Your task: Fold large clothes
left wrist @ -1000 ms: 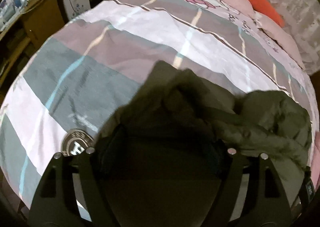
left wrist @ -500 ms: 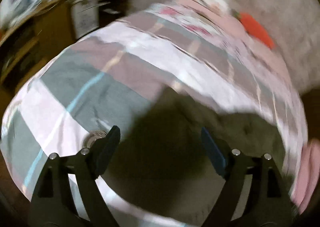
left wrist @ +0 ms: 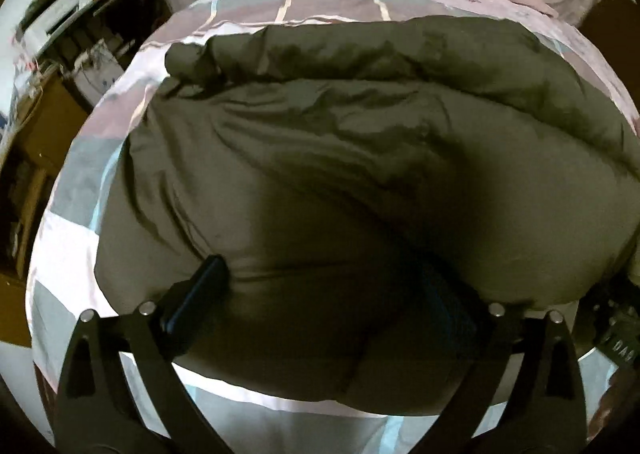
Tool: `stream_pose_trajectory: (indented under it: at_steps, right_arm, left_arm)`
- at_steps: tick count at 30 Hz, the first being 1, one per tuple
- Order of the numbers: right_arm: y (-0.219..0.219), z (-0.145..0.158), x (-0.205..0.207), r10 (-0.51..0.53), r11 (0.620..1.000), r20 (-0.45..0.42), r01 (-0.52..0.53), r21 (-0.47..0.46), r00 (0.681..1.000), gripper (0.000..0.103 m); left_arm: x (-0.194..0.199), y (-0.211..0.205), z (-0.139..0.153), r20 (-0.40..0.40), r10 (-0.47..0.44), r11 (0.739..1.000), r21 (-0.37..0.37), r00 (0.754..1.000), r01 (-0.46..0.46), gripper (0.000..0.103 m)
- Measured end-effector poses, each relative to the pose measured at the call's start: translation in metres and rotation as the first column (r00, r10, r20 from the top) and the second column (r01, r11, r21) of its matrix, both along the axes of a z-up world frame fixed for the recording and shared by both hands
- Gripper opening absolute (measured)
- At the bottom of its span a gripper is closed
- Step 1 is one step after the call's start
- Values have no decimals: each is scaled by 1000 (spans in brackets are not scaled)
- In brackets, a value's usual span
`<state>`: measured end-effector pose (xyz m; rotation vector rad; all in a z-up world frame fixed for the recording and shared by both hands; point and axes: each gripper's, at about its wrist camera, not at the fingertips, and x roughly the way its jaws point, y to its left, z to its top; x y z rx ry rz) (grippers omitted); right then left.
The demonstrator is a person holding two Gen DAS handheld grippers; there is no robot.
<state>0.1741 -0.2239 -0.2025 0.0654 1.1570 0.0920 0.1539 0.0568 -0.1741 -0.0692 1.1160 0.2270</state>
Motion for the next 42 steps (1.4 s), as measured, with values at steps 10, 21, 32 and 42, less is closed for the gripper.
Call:
stream_pose_trajectory:
  at_steps: [10, 21, 32, 42]
  right_arm:
    - [-7, 53, 6, -73, 995, 252, 55, 80, 965, 86]
    - [-12, 77, -11, -156, 976, 245, 112, 186, 957, 86]
    - [-24, 139, -118, -153, 986, 369, 116, 120, 917, 96]
    - [-15, 142, -197, -167, 982, 485, 187, 7, 858, 102]
  left_arm:
    - [-3, -1, 41, 197, 55, 998, -12, 979, -54, 96]
    - [-2, 11, 41, 130, 135, 990, -58, 982, -129, 96]
    - [-122, -59, 142, 348, -96, 995, 52, 933, 83, 101]
    - [-207, -89, 156, 462, -164, 986, 70, 872, 149, 101]
